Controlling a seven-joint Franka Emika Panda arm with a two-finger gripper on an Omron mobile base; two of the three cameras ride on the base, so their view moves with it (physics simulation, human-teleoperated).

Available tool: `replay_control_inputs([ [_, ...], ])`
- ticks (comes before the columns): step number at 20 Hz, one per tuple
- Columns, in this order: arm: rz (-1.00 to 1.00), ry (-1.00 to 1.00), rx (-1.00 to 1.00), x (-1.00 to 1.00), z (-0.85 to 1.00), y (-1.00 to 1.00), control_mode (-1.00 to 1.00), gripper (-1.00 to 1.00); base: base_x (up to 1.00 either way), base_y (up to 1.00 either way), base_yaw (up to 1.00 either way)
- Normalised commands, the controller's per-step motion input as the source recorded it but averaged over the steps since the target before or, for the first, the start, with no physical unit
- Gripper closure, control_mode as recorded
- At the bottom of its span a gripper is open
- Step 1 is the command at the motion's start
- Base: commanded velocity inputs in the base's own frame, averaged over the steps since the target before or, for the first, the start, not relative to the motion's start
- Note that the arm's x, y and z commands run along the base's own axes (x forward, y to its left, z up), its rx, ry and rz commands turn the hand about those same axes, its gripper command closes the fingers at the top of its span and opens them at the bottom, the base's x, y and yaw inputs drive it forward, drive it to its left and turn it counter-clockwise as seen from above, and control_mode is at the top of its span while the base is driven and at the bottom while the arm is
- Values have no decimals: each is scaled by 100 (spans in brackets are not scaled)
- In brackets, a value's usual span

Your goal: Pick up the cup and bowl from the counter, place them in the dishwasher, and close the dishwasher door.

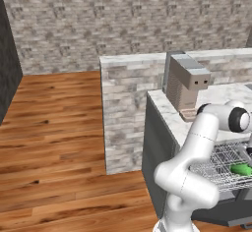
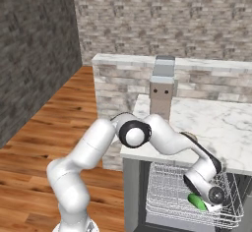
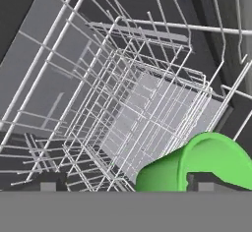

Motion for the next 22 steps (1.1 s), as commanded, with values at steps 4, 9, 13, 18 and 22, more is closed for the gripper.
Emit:
replay_control_inputs([
  [4, 9, -9, 8, -98, -74, 0, -100, -100, 0, 0, 0],
  [9, 8, -13, 1, -69, -1, 0, -100, -100, 0, 0, 0],
  [13, 8, -13, -8, -28, 94, 0, -100, -100, 0, 0, 0],
  [18, 6, -9, -16, -15, 99, 0, -100, -100, 0, 0, 0],
  [22, 8, -4, -18, -7, 90, 5, -100, -100, 0, 0, 0],
])
